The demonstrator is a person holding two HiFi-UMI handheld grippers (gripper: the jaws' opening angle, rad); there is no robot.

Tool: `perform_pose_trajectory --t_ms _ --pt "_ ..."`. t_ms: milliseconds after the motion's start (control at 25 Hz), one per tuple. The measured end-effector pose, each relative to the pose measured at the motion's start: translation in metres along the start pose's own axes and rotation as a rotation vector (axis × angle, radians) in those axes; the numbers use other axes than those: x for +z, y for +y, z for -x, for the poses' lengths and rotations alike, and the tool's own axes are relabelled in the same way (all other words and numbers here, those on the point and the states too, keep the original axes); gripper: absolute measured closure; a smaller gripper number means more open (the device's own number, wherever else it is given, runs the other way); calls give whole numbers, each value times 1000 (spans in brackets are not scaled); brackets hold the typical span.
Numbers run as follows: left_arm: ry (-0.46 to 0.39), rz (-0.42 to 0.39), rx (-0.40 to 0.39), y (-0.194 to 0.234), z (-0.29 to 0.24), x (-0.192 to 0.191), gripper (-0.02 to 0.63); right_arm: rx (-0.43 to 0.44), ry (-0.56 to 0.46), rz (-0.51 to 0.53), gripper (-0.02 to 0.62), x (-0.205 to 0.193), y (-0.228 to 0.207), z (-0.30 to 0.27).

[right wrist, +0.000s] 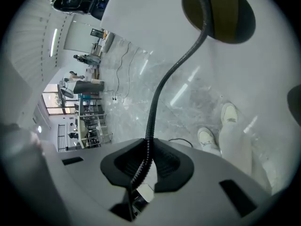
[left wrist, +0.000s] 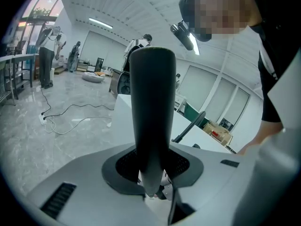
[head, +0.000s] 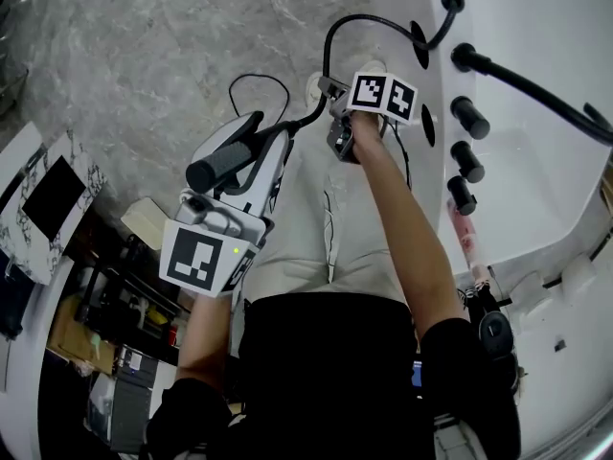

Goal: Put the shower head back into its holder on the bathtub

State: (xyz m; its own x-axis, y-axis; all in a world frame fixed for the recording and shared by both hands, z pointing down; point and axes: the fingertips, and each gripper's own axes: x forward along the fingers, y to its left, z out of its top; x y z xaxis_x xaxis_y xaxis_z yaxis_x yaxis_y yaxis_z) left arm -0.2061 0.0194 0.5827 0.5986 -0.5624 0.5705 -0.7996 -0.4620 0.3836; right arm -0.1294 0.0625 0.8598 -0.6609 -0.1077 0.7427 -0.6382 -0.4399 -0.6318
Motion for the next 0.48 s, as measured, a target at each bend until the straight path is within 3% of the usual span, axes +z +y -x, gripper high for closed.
perform_pose_trajectory --t_ms 120,320,480 --pt "-16 -5 -3 -2 5 19 483 -3 -28 51 531 7 18 17" --pt "-140 1 7 -11 13 78 483 8 -81 103 531 21 54 54" --pt "-174 -12 -10 -24 28 112 483 14 -136 133 531 27 80 92"
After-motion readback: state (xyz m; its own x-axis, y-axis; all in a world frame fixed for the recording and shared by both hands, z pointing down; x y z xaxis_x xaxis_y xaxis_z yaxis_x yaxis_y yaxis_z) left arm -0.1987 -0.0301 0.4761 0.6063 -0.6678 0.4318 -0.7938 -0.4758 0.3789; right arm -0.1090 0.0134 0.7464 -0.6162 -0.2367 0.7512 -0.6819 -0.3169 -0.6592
